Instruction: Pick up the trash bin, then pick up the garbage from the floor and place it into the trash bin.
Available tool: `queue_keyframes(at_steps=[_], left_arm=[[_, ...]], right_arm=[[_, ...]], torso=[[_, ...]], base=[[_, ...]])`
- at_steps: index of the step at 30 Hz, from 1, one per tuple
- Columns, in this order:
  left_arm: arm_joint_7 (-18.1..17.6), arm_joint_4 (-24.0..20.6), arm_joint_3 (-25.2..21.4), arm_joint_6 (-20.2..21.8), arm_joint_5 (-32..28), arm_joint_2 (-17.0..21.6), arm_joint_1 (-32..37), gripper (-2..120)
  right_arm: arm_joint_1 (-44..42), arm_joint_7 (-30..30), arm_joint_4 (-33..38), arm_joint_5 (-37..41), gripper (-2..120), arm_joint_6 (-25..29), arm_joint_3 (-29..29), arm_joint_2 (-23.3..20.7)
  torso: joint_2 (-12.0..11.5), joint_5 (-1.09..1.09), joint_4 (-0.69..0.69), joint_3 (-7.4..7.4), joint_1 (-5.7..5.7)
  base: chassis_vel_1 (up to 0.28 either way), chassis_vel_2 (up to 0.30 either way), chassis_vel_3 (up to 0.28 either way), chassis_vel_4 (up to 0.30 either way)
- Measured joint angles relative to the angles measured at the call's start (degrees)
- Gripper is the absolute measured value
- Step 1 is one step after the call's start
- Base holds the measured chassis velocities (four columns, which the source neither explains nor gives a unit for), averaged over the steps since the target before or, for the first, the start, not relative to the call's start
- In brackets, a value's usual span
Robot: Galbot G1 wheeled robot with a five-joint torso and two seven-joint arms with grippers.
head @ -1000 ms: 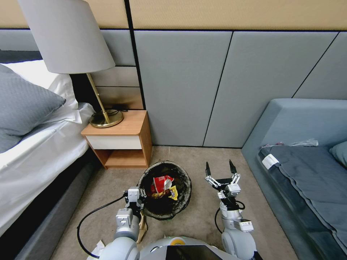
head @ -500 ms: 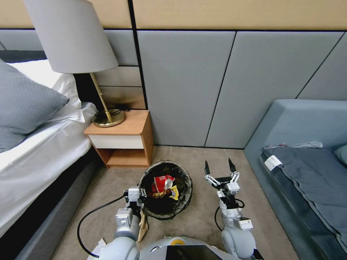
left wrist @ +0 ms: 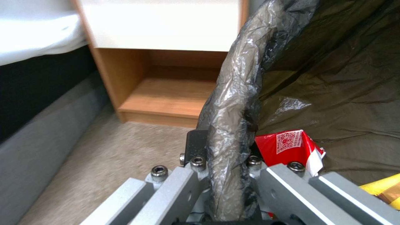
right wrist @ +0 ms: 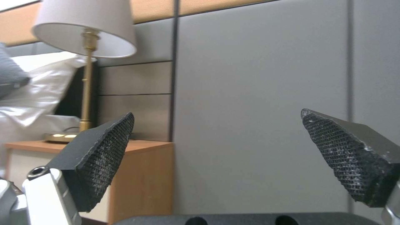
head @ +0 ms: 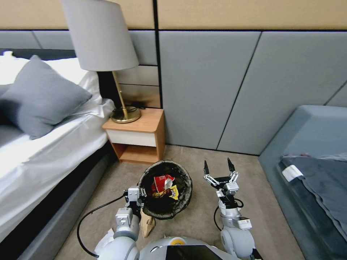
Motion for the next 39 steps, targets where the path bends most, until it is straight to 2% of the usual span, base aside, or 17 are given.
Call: queue_keyframes(at_steps=[31, 39], left_arm=[[-0.05, 0.06, 0.36, -1.05, 0.53, -0.16, 0.14, 0], [-0.13, 0.04, 0.31, -1.32, 0.63, -0.2, 0.16, 0]], right_arm=[[0.65, -1.19, 0.49, -0.26, 100, -0.22, 0.41, -0.44], [1.36, -1.82, 0.16, -0.16, 100, -1.0, 1.22, -2.09]], torso=[[0.0, 0.0, 0.0, 0.0, 0.0], [0.0, 0.0, 0.0, 0.0, 0.0]], base=[[0.028, 0.026, 0.029, 0.03], [0.0, 0.0, 0.0, 0.0]])
